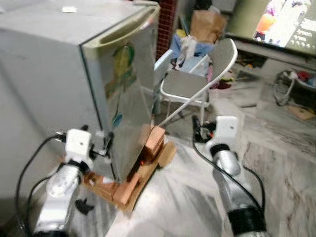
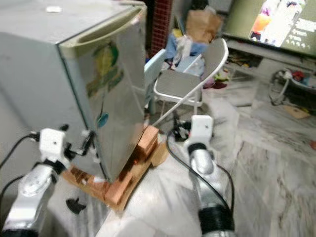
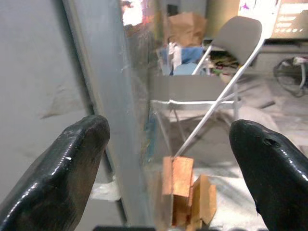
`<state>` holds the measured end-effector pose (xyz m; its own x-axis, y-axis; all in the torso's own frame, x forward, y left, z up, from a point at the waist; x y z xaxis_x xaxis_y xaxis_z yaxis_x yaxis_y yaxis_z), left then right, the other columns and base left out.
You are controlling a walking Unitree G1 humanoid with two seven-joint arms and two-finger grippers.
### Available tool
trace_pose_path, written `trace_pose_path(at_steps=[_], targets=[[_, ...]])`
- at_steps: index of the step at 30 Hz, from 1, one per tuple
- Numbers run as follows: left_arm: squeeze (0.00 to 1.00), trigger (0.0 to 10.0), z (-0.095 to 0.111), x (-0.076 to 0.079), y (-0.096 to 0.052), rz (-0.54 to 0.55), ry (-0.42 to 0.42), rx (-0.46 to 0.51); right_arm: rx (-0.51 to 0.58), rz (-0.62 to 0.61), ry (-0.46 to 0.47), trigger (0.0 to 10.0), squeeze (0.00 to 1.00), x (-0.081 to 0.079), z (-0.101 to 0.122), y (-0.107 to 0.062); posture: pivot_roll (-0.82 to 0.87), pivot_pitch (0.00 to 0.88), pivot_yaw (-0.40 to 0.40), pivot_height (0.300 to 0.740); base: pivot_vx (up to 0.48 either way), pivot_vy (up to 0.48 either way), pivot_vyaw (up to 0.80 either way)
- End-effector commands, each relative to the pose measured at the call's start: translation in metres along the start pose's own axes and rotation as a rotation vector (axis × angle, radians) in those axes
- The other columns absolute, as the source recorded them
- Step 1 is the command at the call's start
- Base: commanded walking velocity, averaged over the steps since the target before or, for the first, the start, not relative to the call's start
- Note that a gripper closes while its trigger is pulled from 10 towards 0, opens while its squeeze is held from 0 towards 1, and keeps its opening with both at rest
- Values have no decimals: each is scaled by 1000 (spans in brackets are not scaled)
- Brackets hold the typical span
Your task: Restocking fridge
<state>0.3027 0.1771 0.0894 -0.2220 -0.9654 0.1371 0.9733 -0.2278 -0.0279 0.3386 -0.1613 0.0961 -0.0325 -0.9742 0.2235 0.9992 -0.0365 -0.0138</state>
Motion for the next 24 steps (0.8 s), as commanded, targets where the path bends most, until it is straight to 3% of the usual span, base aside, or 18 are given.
trace_pose_path(at_steps=[1, 6, 16, 24], targets=[[0, 10000, -2, -9, -4, 42, 4, -10, 14, -13, 8, 10000, 0, -1, 4, 0, 92, 0, -43, 740, 0, 0, 0], [0, 10000, -2, -8, 1, 15, -6, -18, 5, -26, 9, 10000, 0, 0, 2, -3, 80, 0, -24, 740, 0, 0, -480], [0, 10000, -3, 1, 8, -10, -13, -19, 15, 5, -7, 10000, 0, -2, 4, 1, 84, 0, -54, 740, 0, 480, -711], [0, 10000, 1, -1, 7, 8, -8, 15, 19, 17, -7, 10000, 0, -7, 6, 2, 85, 0, -64, 740, 0, 52, 0]])
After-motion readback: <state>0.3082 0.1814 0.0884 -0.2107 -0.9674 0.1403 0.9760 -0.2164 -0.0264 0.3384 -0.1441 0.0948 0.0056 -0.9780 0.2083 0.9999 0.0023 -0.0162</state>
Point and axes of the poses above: a point about 5 cm out from each wrist's last joint towards the gripper, its own y axis pointing out of the wrist towards the gripper, its own z axis along the axis of the wrist's last joint, x = y × z, the point moved 4 cm from there along y, pointing out of the wrist towards the gripper, and after that the axes turned 15 degrees about -y, right-handed, at the moved point
